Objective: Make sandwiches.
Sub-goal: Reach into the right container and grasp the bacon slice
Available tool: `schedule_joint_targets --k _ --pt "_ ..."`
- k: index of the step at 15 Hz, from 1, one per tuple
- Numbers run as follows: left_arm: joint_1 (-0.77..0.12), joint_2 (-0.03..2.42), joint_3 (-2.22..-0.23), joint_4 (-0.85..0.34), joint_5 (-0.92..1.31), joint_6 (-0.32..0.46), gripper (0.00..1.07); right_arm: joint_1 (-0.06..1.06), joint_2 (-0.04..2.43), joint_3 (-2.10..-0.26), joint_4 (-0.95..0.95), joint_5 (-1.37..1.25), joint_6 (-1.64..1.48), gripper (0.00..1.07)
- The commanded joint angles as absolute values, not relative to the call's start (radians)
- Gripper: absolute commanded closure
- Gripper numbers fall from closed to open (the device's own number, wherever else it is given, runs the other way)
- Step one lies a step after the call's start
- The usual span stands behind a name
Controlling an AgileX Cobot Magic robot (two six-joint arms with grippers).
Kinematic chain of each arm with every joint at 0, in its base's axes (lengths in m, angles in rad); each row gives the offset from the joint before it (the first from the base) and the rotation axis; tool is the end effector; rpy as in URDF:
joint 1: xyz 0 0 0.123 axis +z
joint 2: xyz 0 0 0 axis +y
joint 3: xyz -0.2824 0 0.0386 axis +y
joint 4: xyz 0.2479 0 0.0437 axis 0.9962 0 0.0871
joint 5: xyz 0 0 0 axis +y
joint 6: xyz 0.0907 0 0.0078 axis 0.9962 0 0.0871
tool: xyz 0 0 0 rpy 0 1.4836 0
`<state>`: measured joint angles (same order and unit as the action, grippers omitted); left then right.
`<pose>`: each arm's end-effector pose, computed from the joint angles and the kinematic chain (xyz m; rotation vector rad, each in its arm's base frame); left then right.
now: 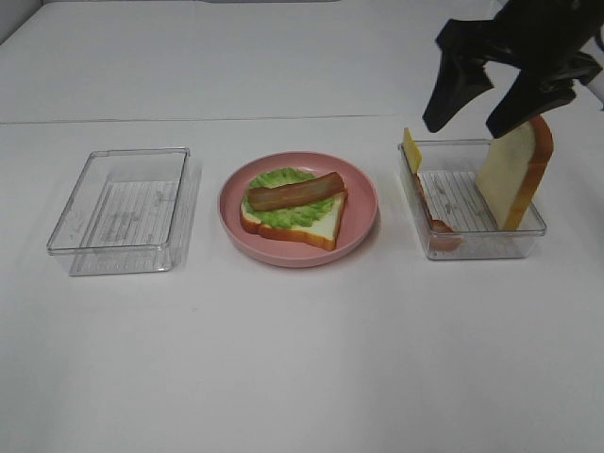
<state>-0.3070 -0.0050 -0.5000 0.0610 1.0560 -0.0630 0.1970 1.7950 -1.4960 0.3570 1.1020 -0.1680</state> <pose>-0.0038 0.0063 0.2777 0.2451 2.0220 -0.1598 0.3615 0.1011 0.2754 -0.3466 2.8301 0.4933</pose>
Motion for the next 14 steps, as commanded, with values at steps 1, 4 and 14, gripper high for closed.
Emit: schedule_joint_targets --k 1,4,14 --pt "-0.311 -0.015 -0.499 0.060 1.047 -0.059 0.23 0.243 1.869 -1.549 0.298 1.118 -0.093 0.34" --pt "-0.311 -0.015 -0.499 0.060 1.047 -0.059 0.23 0.246 1.981 -1.617 0.297 1.137 -0.039 0.44" --pt "-0.311 -0.015 -0.499 0.060 1.047 -0.059 0.23 0.246 2.120 -1.649 0.304 1.127 -0.014 0.77"
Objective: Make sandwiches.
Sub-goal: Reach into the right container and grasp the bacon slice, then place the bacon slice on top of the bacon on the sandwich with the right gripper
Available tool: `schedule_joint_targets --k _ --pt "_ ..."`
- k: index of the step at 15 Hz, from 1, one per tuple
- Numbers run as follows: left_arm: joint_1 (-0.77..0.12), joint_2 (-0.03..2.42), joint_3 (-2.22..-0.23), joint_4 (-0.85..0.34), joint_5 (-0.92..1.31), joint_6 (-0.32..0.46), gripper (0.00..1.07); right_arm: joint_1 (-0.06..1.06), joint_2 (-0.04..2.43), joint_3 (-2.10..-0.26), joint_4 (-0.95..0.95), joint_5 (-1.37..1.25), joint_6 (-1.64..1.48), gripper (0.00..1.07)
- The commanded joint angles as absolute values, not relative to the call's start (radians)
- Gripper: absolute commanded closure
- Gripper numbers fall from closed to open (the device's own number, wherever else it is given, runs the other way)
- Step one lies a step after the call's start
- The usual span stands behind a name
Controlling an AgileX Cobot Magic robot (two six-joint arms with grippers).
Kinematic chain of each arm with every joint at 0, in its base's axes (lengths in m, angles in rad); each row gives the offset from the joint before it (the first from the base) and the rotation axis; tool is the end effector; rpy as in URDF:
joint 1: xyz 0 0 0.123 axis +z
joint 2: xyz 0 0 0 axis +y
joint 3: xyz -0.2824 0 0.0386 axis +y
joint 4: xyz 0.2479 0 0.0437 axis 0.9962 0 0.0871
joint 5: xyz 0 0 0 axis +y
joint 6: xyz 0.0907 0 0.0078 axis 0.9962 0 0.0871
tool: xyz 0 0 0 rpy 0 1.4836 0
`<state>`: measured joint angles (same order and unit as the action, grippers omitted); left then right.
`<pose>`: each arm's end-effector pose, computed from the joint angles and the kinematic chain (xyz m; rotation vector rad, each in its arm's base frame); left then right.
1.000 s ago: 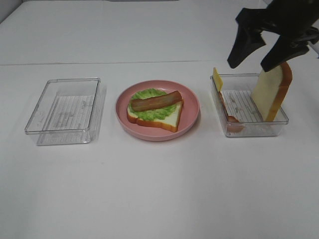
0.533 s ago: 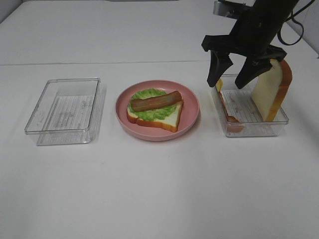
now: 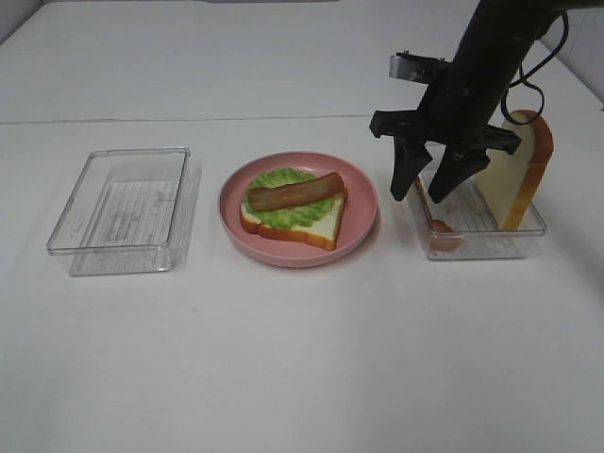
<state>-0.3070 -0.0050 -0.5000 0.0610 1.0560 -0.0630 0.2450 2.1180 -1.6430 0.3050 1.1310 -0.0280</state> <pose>-0.0038 0.0063 0.2777 0.2451 2.0220 -0.1598 0.4076 0.1274 0.1822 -0.2308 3.0808 0.4402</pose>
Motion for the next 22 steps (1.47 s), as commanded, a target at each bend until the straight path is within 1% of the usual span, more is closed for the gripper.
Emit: schedule_joint_targets --k 1,3,4,7,13,15,17,22 --pt "-0.311 -0.015 -0.499 0.060 1.047 -0.059 0.23 0.246 2.120 -1.649 0.304 1.128 -0.014 0.86" --pt "-0.311 -0.015 -0.499 0.060 1.047 -0.059 0.23 0.246 2.120 -1.649 0.297 1.134 -0.013 1.03" --pt "-0.311 -0.015 -0.499 0.060 1.047 -0.059 0.23 0.246 2.120 -1.649 0.297 1.143 -0.013 1.07" --pt "-0.311 -0.015 -0.499 0.060 1.047 -0.059 0.23 0.246 2.106 -1.649 0.293 1.161 -0.013 1.07" --pt "-0.311 -0.015 -0.499 0.060 1.047 -0.059 0.23 0.246 1.918 -1.649 0.298 1.217 -0.014 1.07" --pt "-0.311 -0.015 -0.499 0.060 1.047 -0.059 0.23 0.246 1.853 -1.649 0.326 1.224 -0.015 1.07" --pt "-0.311 -0.015 -0.499 0.060 1.047 -0.059 0.23 0.246 1.820 -1.649 0.416 1.212 -0.016 1.07" --pt "-0.311 -0.015 -0.499 0.060 1.047 -0.059 0.23 0.246 1.860 -1.649 0.759 1.111 -0.154 1.07"
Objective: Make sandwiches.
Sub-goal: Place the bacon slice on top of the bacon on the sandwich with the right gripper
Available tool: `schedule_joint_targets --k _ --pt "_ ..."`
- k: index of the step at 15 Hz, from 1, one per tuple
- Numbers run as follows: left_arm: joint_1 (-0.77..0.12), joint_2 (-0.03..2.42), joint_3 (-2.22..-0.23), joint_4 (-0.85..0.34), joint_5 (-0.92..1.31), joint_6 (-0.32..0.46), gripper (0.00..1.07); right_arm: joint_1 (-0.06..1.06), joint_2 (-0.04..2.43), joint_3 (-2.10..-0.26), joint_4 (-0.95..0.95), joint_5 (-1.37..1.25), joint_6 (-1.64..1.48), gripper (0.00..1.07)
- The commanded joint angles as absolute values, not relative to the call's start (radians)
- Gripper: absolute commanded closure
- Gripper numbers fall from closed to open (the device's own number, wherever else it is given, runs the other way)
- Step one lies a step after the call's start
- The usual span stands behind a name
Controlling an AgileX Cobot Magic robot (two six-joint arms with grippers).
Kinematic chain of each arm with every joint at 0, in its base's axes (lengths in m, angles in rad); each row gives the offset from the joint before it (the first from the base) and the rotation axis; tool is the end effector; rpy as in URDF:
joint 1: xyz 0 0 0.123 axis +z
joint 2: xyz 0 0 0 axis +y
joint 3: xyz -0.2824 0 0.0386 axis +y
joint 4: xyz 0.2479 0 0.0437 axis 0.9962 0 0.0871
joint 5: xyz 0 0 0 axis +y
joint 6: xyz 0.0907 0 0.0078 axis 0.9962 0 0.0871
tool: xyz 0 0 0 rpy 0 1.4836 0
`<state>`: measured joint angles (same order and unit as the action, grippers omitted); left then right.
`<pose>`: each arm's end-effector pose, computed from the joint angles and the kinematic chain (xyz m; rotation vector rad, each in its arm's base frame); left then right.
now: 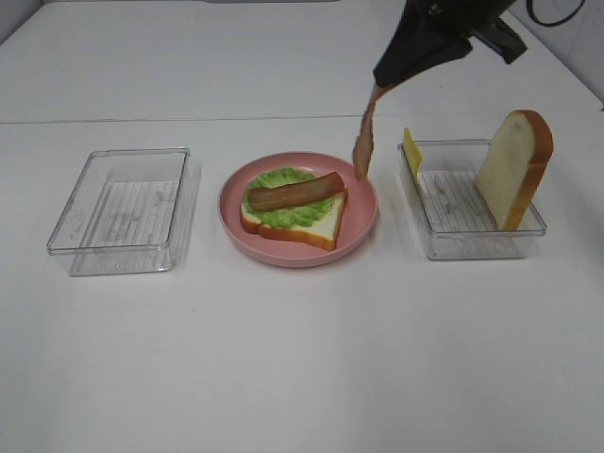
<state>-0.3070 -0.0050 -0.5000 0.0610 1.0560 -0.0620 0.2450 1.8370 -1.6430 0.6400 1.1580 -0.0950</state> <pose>-0.0038 0.0063 0.2777 0.2461 2.0219 -0.1591 0.3685 0.1435 0.3100 -0.2309 2.7395 0.9168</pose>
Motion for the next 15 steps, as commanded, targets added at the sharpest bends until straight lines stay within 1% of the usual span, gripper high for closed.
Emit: schedule_joint_targets --k 1,3,5,9,13,15 --pt "-0.311 -0.015 -0.499 0.060 1.047 -0.059 0.23 0.246 1.906 -1.649 0.919 1.070 -0.225 1.07" --pt "-0.311 -0.015 -0.499 0.060 1.047 -0.059 0.23 0.256 1.964 -1.649 1.014 1.045 -0.274 1.07" --pt "-0.311 -0.015 -0.499 0.060 1.047 -0.059 0.23 0.270 2.007 -1.649 1.062 1.005 -0.303 1.07" --pt "-0.311 -0.015 -0.499 0.060 1.047 -0.059 0.23 0.305 2.098 -1.649 1.198 0.842 -0.370 1.07" --pt "-0.311 -0.015 -0.499 0.060 1.047 -0.059 0.23 0.306 2.170 -1.651 1.419 0.776 -0.518 1.07" --pt "-0.311 -0.015 -0.499 0.060 1.047 -0.059 0.23 0.306 2.202 -1.651 1.461 0.742 -0.566 1.07"
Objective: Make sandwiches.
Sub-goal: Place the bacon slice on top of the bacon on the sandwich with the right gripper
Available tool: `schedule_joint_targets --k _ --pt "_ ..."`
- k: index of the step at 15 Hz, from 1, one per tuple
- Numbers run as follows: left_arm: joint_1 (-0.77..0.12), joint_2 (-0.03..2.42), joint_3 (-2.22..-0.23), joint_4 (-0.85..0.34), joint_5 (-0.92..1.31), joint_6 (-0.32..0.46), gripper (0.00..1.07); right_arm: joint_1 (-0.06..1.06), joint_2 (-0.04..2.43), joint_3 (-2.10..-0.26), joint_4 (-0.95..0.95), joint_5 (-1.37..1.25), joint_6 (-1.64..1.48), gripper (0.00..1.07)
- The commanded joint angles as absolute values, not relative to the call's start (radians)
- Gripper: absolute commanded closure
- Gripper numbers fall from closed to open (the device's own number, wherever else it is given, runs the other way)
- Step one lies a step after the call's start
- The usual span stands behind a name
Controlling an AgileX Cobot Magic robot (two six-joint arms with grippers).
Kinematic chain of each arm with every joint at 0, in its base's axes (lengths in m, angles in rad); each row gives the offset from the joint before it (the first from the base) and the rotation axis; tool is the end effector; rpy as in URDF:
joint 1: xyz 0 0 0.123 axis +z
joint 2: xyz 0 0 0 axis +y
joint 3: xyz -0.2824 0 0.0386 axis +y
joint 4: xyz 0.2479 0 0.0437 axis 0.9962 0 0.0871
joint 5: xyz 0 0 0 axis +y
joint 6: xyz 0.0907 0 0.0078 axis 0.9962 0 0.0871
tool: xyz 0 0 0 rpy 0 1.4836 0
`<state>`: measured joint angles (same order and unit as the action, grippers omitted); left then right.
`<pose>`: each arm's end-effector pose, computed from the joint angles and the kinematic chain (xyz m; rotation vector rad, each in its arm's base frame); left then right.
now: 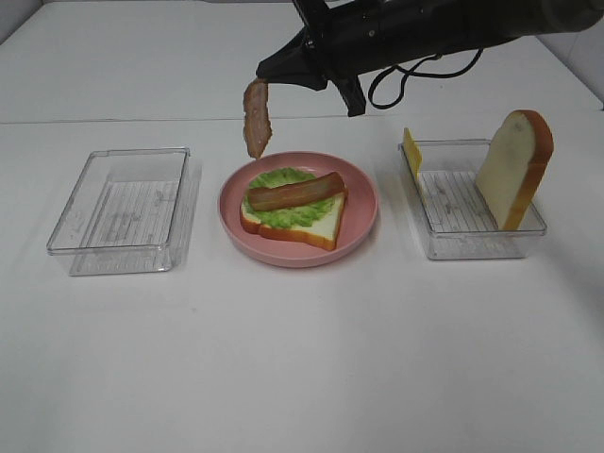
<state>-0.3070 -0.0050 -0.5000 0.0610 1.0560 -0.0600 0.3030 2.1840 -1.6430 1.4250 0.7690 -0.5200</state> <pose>-0.0038 0.0063 0.2777 0.2481 2.0216 -0.1579 0.4430 0.2042 0.2046 0.1514 2.3546 1.4403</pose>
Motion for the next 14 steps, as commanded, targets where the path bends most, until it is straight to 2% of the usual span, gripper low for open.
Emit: schedule_joint_targets --k 1,3,9,14 --pt "-0.311 -0.015 -0.499 0.060 1.047 -0.059 0.23 0.305 2.209 -1.651 1.445 0.723 -0.566 1.07" --pt "-0.311 -0.015 -0.499 0.060 1.047 -0.059 0.23 0.305 2.212 -1.650 1.396 0.694 -0.532 1.07" --pt "-0.311 -0.015 -0.499 0.060 1.047 -0.059 0.23 0.306 2.213 -1.650 1.504 0.685 -0.510 1.07" --pt "-0.311 -0.015 -0.499 0.060 1.047 -0.059 0.23 0.335 2.216 -1.649 1.434 0.664 -0.502 1.07"
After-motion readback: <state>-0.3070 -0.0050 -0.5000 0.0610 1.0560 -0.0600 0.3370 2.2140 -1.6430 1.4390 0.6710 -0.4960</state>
